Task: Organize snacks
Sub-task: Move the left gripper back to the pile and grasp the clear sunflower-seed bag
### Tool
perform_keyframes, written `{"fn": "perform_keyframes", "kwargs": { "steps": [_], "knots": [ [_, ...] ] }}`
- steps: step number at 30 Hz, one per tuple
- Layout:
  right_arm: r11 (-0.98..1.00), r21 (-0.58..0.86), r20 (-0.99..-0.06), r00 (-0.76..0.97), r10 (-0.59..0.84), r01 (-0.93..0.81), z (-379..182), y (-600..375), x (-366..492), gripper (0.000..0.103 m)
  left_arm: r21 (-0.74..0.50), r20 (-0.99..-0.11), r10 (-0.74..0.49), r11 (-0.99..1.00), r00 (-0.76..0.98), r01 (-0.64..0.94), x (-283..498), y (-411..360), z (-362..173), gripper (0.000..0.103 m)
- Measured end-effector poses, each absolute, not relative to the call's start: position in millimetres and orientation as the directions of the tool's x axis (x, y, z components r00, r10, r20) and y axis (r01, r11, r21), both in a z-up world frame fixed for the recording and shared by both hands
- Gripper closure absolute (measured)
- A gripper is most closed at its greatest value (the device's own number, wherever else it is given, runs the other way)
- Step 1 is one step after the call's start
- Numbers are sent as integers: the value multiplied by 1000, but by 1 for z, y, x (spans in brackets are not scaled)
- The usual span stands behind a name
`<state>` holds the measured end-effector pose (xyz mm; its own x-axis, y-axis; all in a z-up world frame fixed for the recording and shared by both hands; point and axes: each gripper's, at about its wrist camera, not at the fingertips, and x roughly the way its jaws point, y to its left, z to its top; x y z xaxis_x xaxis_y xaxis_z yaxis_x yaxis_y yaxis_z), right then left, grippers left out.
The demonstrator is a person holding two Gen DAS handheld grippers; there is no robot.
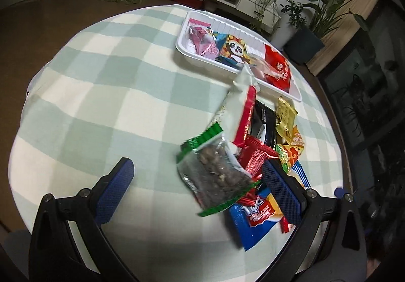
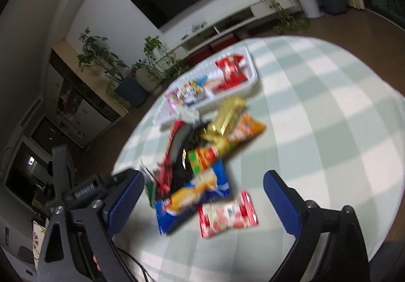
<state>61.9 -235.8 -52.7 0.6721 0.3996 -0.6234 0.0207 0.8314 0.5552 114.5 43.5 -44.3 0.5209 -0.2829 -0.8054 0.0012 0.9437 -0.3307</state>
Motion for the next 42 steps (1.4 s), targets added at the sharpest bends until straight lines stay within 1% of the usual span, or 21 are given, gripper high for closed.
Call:
{"fn": "perform_keyframes", "kwargs": {
  "steps": [5, 10, 12, 14, 18, 20, 24, 26, 29, 32, 33, 35, 38, 40, 42],
  "knots": [
    [855, 519, -645, 659, 387, 6, -60, -229, 55, 10, -287, -834, -241, 958, 497, -17, 120, 30, -56, 0],
    [870, 493, -651, 658, 378, -12, -64, -224, 54, 10, -313, -839, -256, 949, 480, -42, 123, 44, -69, 1],
    [872, 489, -655, 655, 377, -14, -65, -223, 54, 11, -317, -833, -260, 948, 489, -35, 120, 50, -68, 4],
    [879, 477, -662, 651, 371, -17, -66, -221, 53, 11, -312, -830, -259, 950, 493, -27, 120, 53, -67, 12],
    [883, 468, -664, 651, 368, -22, -66, -218, 53, 11, -331, -831, -270, 943, 486, -41, 116, 60, -67, 16],
    [882, 470, -664, 649, 372, -25, -67, -217, 53, 11, -374, -807, -300, 926, 509, -47, 115, 60, -60, 17],
    [887, 461, -667, 648, 369, -30, -67, -215, 52, 11, -396, -773, -305, 917, 556, -48, 116, 53, -43, 15],
    [886, 462, -669, 646, 369, -28, -68, -215, 52, 11, -366, -791, -286, 930, 540, -43, 121, 44, -43, 15],
    [885, 465, -670, 643, 371, -27, -69, -215, 51, 11, -329, -828, -257, 942, 498, -61, 129, 34, -59, 16],
    [888, 459, -669, 645, 369, -31, -68, -214, 50, 11, -323, -837, -255, 944, 484, -63, 132, 31, -69, 17],
    [889, 457, -669, 646, 368, -33, -68, -213, 50, 11, -314, -836, -250, 948, 488, -54, 132, 29, -69, 19],
    [890, 454, -668, 648, 366, -35, -68, -213, 49, 11, -318, -833, -259, 947, 490, -41, 130, 30, -69, 37],
    [891, 453, -669, 647, 366, -35, -67, -213, 49, 11, -326, -832, -274, 945, 483, -25, 127, 35, -71, 51],
    [891, 452, -668, 649, 364, -34, -67, -213, 49, 11, -333, -832, -284, 943, 477, -19, 121, 40, -72, 54],
    [892, 450, -669, 649, 362, -35, -67, -213, 49, 11, -337, -832, -299, 942, 467, 3, 112, 42, -72, 54]
  ]
}}
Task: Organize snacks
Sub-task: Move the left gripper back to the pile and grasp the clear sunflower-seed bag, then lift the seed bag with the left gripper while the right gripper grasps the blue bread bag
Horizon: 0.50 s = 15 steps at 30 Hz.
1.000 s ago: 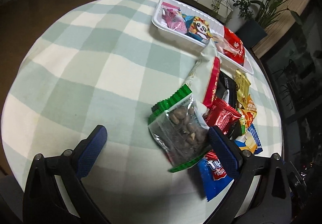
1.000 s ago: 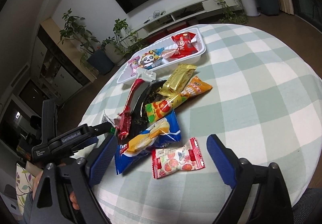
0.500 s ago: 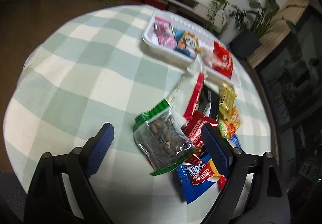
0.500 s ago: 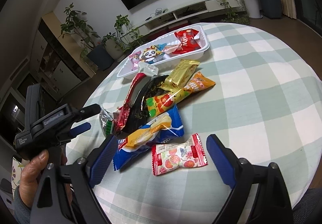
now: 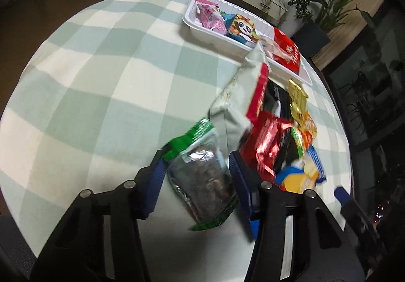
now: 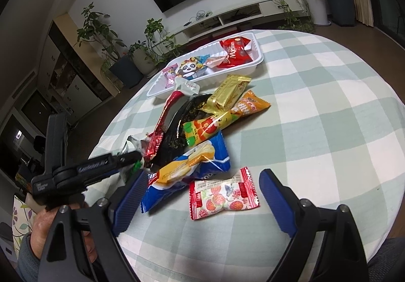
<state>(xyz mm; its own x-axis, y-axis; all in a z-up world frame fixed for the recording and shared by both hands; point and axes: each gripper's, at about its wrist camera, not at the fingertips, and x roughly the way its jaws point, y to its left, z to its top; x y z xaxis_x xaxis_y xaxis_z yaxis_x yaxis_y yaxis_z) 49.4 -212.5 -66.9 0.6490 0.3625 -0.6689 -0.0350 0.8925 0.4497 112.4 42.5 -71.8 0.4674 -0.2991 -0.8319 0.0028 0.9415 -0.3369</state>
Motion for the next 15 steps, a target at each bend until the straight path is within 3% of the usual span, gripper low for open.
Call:
{"fn": "perform_keyframes", "kwargs": {
  "steps": [7, 11, 15],
  "knots": [
    [900, 435, -674, 649, 354, -40, -66, -212, 50, 11, -233, -864, -249, 968, 437, 92, 96, 31, -72, 52],
    [903, 428, -673, 653, 348, -40, -66, -212, 50, 11, -215, -874, -226, 974, 430, 74, 93, 24, -71, 40],
    [901, 432, -675, 649, 351, -38, -68, -212, 49, 11, -197, -879, -210, 977, 429, 76, 91, 20, -71, 36]
  ]
}}
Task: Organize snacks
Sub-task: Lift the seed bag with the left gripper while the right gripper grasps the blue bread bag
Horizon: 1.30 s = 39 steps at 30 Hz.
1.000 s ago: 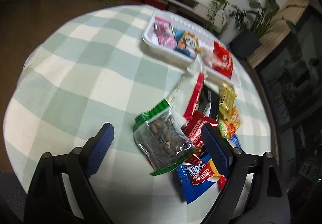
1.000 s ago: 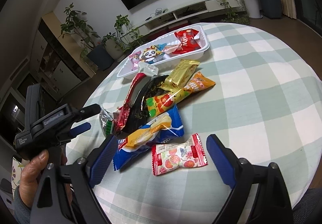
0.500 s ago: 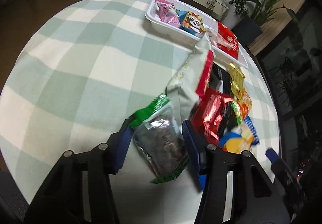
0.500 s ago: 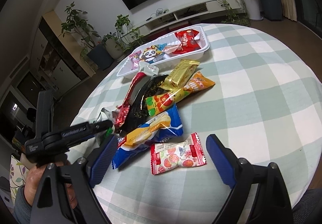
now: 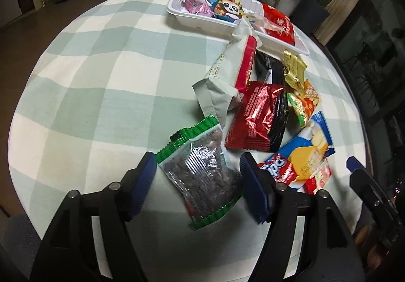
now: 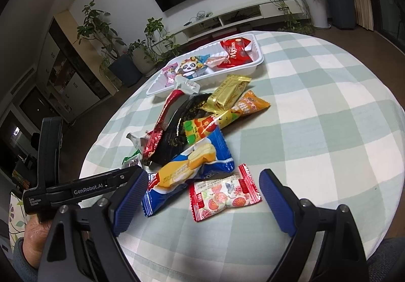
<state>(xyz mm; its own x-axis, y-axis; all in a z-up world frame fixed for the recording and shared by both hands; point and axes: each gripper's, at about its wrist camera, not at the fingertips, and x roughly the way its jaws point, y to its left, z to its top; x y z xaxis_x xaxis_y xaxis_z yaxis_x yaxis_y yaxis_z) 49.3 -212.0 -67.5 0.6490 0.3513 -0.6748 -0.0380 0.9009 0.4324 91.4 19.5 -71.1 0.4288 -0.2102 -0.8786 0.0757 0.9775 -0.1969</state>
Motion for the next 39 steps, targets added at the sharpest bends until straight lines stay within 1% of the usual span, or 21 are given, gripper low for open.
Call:
{"fn": "perform_keyframes", "kwargs": {
  "steps": [3, 7, 8, 9, 11, 12, 14, 16, 18, 21, 24, 30, 36, 39],
  "knots": [
    [903, 428, -673, 652, 348, -40, -68, -212, 49, 11, -160, -878, -193, 981, 438, 113, 88, 17, -73, 37],
    [903, 427, -671, 653, 350, -46, -68, -212, 49, 12, -101, -879, -155, 985, 450, 143, 83, 14, -73, 49],
    [905, 422, -671, 654, 348, -48, -68, -211, 48, 12, -93, -877, -153, 984, 455, 151, 81, 15, -74, 54],
    [907, 418, -672, 655, 347, -51, -68, -211, 49, 13, -88, -876, -151, 984, 457, 155, 81, 17, -74, 56],
    [909, 412, -675, 650, 349, -60, -67, -210, 49, 15, -89, -873, -158, 982, 461, 168, 79, 21, -74, 64],
    [910, 409, -677, 648, 350, -65, -67, -209, 49, 17, -82, -872, -157, 981, 464, 178, 78, 23, -73, 65],
    [911, 404, -682, 638, 358, -79, -66, -205, 49, 20, -75, -869, -162, 977, 468, 200, 73, 27, -73, 72],
    [905, 415, -689, 618, 378, -91, -65, -200, 48, 25, -69, -865, -166, 974, 473, 217, 68, 30, -73, 73],
    [887, 450, -685, 598, 415, -99, -65, -195, 46, 26, -78, -862, -179, 971, 474, 225, 62, 35, -72, 75],
    [854, 506, -684, 545, 484, -123, -67, -179, 45, 31, -106, -858, -204, 968, 471, 227, 57, 42, -71, 77],
    [834, 534, -689, 500, 524, -138, -69, -162, 50, 35, -128, -852, -225, 965, 473, 230, 53, 48, -70, 78],
    [839, 545, -756, 426, 496, -9, -88, -155, 73, 38, -163, -839, -263, 957, 477, 242, 48, 55, -69, 78],
    [795, 594, -748, 448, 489, 122, -98, -170, 85, 38, -193, -828, -295, 949, 477, 251, 47, 58, -69, 78],
    [785, 594, -749, 476, 461, 174, -97, -179, 90, 38, -203, -825, -305, 946, 476, 253, 46, 58, -69, 78]
  ]
}}
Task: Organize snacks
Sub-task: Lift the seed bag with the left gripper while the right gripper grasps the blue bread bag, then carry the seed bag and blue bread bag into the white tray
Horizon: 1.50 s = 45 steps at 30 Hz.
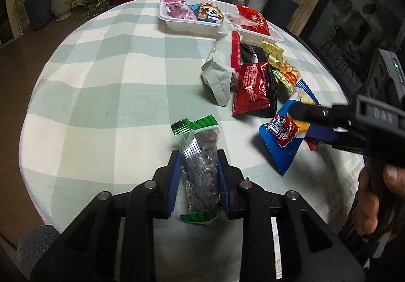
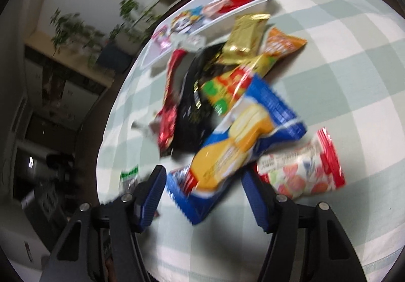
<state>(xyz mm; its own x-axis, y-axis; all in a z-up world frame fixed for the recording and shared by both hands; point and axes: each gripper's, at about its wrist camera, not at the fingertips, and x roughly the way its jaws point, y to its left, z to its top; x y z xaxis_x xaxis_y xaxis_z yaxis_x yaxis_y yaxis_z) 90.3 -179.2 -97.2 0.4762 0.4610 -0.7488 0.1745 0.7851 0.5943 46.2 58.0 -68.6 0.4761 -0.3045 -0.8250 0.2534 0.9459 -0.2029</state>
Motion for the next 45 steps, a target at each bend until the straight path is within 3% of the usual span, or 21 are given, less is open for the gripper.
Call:
{"fn": "perform_keyframes", "kwargs": {
  "steps": [8, 15, 22, 45],
  "knots": [
    [870, 476, -796, 484, 363, 131, -94, -165, 105, 40, -217, -821, -318, 942, 474, 255, 46, 58, -69, 78],
    [932, 356, -822, 498, 277, 69, -94, -160, 103, 64, -227, -819, -327, 939, 471, 257, 45, 57, -70, 78],
    [948, 317, -829, 497, 256, 39, -94, -158, 101, 73, -228, -819, -329, 939, 470, 258, 43, 56, -71, 78],
    [914, 403, -744, 566, 356, -45, -52, -160, 63, 75, -300, -784, -398, 915, 477, 270, 44, 59, -56, 78]
  ]
}}
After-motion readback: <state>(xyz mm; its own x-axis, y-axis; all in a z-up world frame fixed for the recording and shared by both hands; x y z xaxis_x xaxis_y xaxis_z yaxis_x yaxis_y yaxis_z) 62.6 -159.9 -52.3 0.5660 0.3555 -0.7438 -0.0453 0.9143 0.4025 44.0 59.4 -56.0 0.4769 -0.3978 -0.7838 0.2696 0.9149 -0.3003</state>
